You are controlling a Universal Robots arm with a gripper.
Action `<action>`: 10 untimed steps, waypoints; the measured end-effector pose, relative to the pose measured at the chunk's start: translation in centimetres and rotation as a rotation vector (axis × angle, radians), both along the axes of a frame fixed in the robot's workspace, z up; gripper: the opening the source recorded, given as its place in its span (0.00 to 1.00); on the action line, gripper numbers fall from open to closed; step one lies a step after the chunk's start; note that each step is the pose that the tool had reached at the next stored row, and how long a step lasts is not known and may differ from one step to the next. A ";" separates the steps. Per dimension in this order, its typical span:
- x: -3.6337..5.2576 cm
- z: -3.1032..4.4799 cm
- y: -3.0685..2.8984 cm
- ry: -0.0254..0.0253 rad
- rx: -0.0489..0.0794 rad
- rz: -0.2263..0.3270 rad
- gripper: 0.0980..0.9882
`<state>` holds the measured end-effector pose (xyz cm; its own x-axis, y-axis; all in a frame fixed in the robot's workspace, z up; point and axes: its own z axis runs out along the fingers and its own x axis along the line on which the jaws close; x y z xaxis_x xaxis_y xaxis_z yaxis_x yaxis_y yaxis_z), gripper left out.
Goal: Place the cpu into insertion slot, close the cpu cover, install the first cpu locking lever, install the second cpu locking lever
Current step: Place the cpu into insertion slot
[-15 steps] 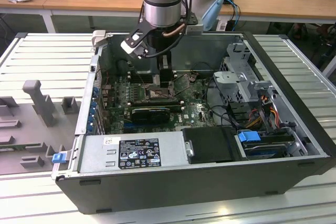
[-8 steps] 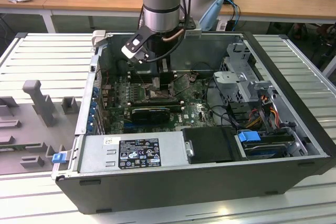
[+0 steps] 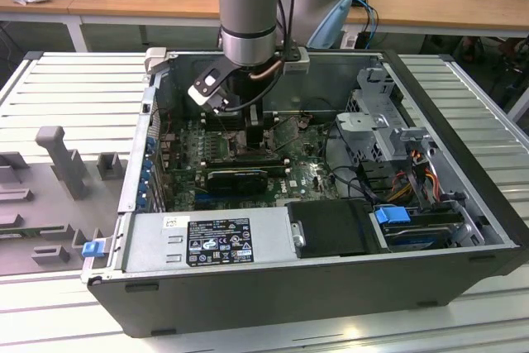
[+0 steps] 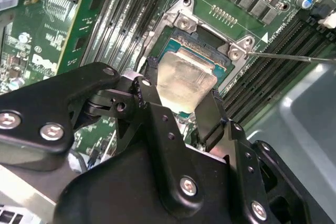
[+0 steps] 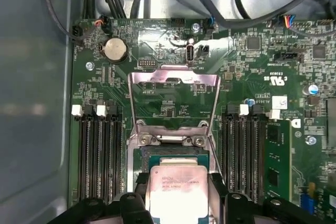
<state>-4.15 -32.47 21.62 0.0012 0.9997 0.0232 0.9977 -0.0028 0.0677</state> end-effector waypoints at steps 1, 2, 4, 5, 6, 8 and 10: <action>0.00 -0.08 0.02 0.0004 0.000 -0.001 0.48; -0.01 -0.22 0.06 0.0009 0.000 -0.003 0.48; -0.01 -0.41 0.13 0.0012 0.000 -0.004 0.48; 0.00 -0.51 0.14 0.0013 0.000 -0.005 0.48; 0.00 -0.58 0.15 0.0015 0.000 -0.006 0.48; 0.00 -0.76 0.16 0.0019 0.000 -0.010 0.48; 0.04 -0.91 0.17 0.0022 0.000 -0.011 0.48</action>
<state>-4.11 -32.31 20.71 0.0123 0.9997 0.0231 0.9978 -0.0138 0.0655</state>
